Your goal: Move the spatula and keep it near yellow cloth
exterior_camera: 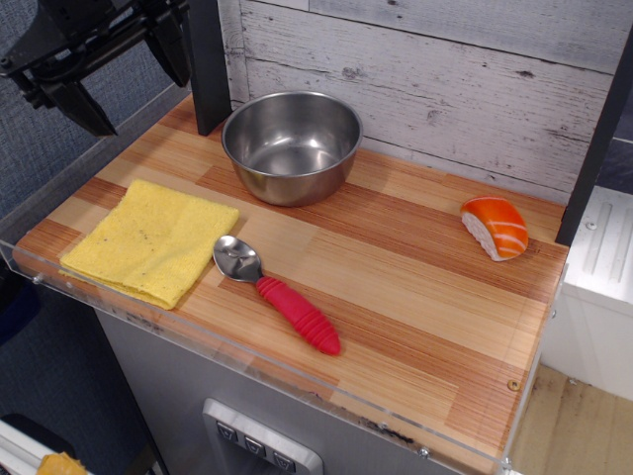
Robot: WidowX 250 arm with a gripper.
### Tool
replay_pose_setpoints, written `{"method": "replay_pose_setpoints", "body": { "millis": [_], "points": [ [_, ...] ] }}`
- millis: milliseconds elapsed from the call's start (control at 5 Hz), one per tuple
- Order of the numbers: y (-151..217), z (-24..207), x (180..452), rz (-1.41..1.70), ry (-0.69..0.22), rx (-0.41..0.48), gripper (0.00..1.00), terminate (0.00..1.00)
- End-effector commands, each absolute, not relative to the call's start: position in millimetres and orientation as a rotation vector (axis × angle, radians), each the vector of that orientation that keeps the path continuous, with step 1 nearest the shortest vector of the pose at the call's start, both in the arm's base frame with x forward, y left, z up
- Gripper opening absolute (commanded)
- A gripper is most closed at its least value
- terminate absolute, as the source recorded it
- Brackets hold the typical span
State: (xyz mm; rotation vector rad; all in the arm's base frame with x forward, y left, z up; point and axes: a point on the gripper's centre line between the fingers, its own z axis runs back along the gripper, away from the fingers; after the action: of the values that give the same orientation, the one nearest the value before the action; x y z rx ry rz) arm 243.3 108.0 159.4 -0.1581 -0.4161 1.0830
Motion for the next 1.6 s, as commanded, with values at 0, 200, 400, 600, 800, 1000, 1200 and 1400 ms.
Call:
{"method": "replay_pose_setpoints", "body": {
  "millis": [0, 200, 400, 600, 800, 1000, 1200, 1400],
  "points": [
    [108.0, 159.4, 243.3, 1.083, -0.416, -0.158, 1.00, 0.00],
    [94.0, 137.4, 242.2, 1.102, -0.411, -0.225, 1.00, 0.00],
    [76.4, 116.1, 244.1, 1.118, -0.389, -0.220, 1.00, 0.00],
    [57.9, 100.0, 248.2, 1.148, -0.355, -0.226, 1.00, 0.00],
    [42.3, 85.1, 256.1, 1.133, -0.325, -0.200, 1.00, 0.00],
    [31.1, 67.8, 259.8, 1.142, -0.285, -0.217, 1.00, 0.00],
    [26.0, 49.9, 259.6, 1.151, -0.252, -0.181, 1.00, 0.00],
    [25.9, 36.7, 257.9, 1.148, -0.231, -0.138, 1.00, 0.00]
  ]
}}
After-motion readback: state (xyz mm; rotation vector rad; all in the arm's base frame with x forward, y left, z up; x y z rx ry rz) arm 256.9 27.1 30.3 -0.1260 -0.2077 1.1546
